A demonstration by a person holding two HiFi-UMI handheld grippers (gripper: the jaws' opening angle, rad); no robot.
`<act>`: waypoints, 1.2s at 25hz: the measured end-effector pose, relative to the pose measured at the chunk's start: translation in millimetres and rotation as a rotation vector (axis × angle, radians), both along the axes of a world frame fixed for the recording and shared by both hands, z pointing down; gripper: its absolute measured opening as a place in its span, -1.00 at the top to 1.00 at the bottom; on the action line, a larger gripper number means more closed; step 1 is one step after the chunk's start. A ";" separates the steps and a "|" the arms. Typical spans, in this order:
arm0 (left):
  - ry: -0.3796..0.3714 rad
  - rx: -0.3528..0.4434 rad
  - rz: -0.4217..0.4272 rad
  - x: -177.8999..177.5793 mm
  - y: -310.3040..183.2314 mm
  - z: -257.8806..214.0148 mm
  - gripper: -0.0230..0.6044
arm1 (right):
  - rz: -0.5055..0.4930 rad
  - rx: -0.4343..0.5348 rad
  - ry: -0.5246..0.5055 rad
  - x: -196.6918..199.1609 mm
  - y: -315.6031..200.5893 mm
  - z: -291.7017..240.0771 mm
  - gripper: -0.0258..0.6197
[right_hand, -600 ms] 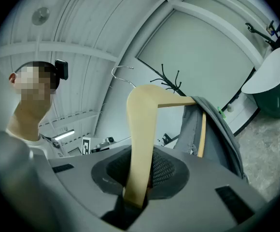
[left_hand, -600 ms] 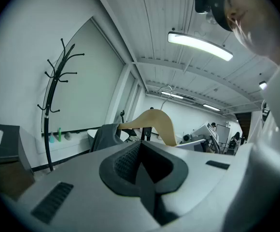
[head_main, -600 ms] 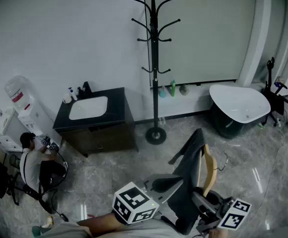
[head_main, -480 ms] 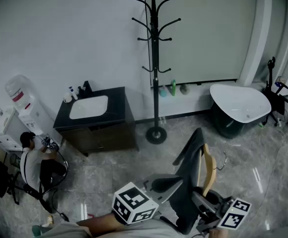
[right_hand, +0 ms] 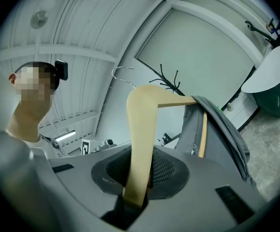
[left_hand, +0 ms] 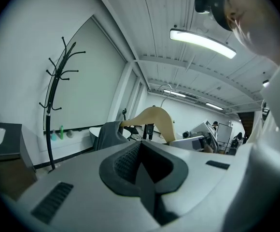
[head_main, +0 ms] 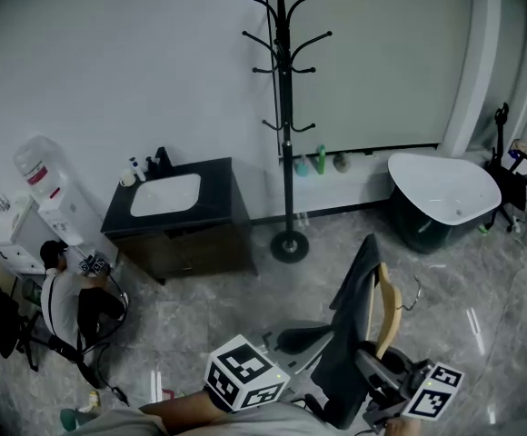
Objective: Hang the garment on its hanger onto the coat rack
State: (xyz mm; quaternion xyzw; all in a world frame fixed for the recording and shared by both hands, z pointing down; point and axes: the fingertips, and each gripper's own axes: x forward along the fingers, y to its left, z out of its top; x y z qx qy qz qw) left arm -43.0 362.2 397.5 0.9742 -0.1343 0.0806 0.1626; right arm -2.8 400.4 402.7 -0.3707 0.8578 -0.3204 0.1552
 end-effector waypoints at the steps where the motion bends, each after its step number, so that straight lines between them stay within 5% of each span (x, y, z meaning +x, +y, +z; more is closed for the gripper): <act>1: -0.005 -0.003 0.000 2.8 0.9 1.5 0.91 | -0.005 -0.003 -0.009 3.8 -0.4 0.8 0.70; 16: -0.021 -0.026 -0.055 30.9 -45.0 19.1 0.91 | -0.076 -0.044 -0.077 35.9 -61.0 14.3 0.70; 30: 0.054 0.015 -0.026 45.3 -234.6 -1.6 0.91 | -0.015 -0.021 -0.029 70.7 -236.5 -11.5 0.70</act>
